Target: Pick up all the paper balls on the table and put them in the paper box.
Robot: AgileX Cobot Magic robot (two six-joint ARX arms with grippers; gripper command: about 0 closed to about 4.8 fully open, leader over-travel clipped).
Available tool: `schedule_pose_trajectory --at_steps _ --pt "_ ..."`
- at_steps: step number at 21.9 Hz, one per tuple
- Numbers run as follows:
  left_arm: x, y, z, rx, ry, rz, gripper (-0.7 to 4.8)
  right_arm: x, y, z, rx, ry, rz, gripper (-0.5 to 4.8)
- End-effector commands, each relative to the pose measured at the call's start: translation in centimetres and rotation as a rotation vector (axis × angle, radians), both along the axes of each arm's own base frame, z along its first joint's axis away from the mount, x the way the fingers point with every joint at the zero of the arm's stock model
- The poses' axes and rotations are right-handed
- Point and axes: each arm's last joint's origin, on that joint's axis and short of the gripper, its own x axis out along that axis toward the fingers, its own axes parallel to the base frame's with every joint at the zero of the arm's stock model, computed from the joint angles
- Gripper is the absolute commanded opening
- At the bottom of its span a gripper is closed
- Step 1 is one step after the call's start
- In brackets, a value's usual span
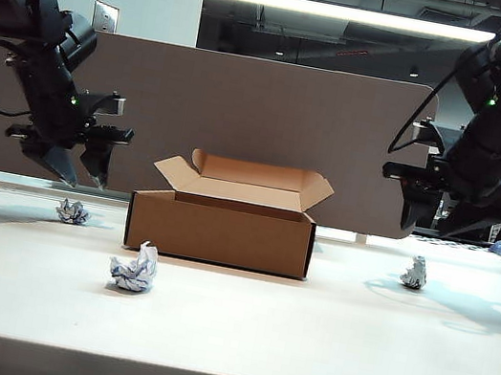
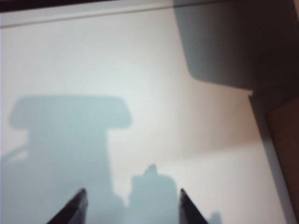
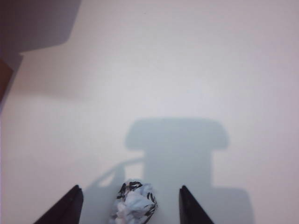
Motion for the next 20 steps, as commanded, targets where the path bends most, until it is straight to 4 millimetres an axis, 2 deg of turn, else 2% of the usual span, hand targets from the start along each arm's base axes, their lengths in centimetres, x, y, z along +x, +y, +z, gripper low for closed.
schedule_pose_trajectory --at_steps 1,10,20 --pt "-0.4 0.0 -0.4 -0.001 0.062 0.001 2.47 0.4 0.2 0.0 0.054 0.046 -0.001 2.88" --pt "-0.3 -0.4 -2.4 0.020 0.138 -0.004 2.52 1.9 0.4 -0.3 0.048 0.103 0.001 2.88" --pt "-0.3 -0.4 -2.6 0.021 0.146 -0.004 2.46 2.6 -0.4 -0.9 0.123 0.145 0.043 2.84"
